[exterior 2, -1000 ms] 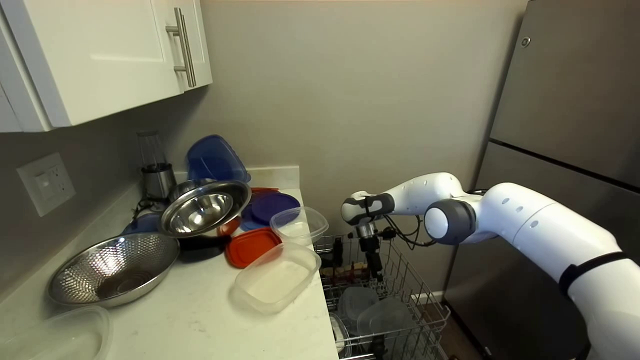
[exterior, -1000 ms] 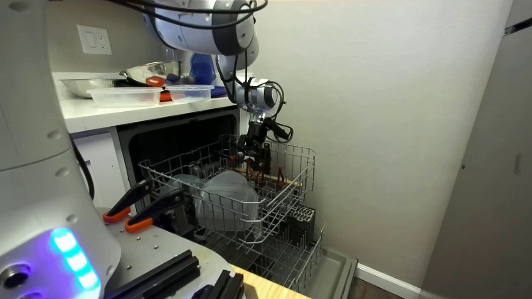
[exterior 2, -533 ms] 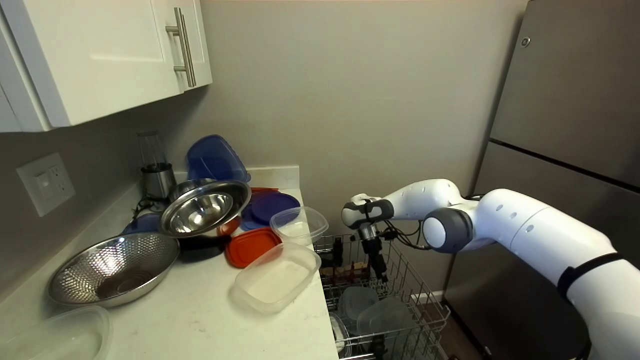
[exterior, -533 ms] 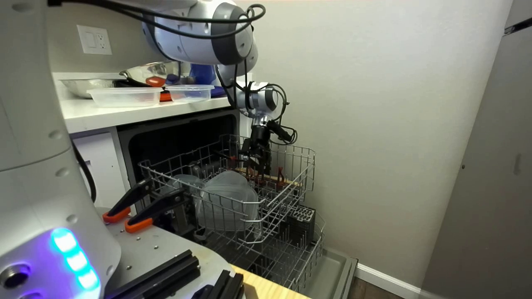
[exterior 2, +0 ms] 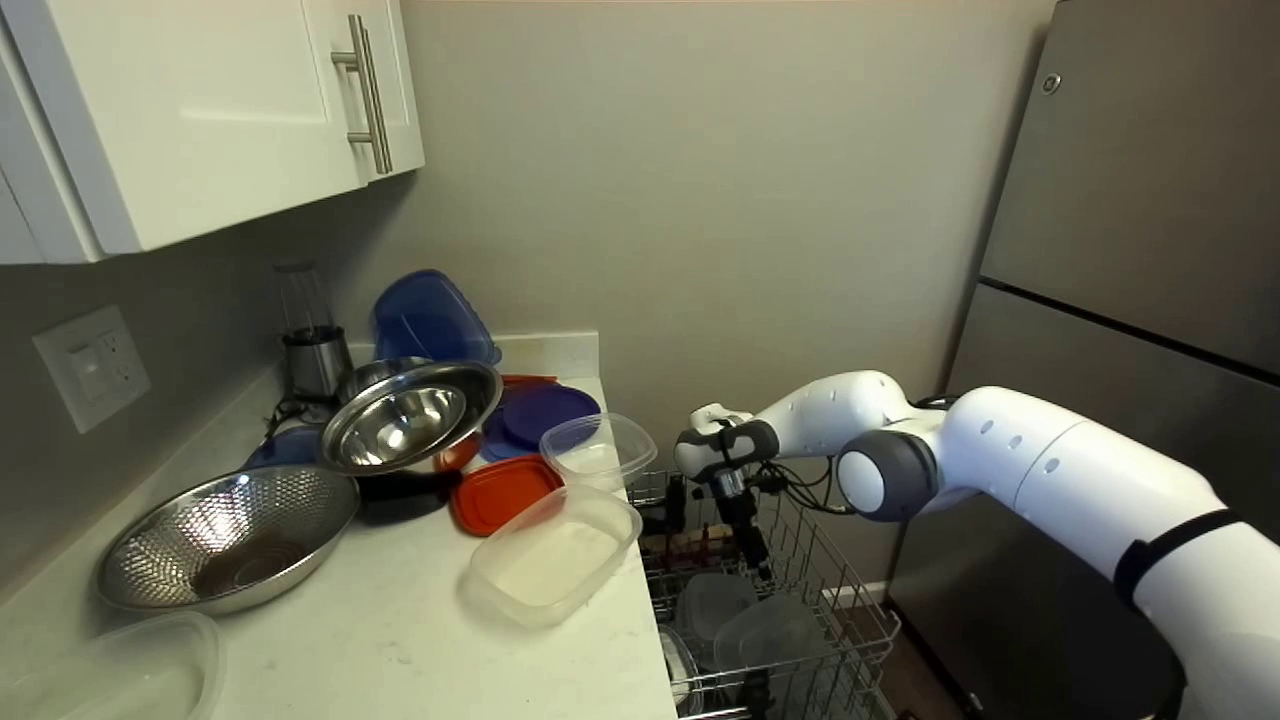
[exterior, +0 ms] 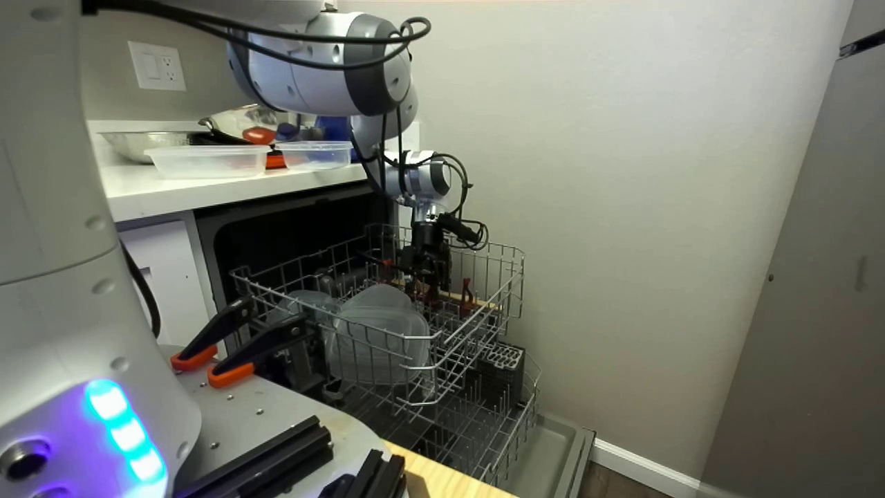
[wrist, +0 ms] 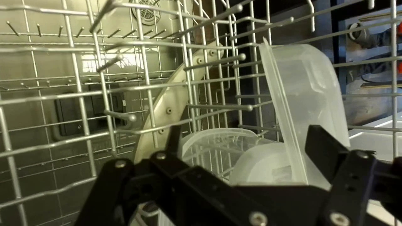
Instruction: Take the plastic bowl out of the dish washing rack
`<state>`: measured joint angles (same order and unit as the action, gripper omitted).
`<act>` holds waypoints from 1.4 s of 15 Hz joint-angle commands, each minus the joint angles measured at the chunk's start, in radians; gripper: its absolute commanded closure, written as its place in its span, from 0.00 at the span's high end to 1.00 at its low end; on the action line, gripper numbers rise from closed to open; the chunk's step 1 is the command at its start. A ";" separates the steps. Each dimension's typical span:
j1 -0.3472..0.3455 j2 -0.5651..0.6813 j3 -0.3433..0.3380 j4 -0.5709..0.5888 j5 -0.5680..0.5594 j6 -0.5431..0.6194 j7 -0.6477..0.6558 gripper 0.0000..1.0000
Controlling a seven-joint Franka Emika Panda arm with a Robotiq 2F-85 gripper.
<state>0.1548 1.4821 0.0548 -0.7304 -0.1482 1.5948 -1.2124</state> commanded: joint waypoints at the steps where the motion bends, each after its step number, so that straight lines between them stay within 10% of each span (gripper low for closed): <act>1: 0.013 -0.026 0.014 -0.080 -0.008 0.011 -0.047 1.00; 21: 0.005 -0.009 0.040 -0.118 0.020 -0.104 -0.031 1.00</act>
<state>0.1646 1.4729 0.0706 -0.8451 -0.1449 1.5342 -1.2733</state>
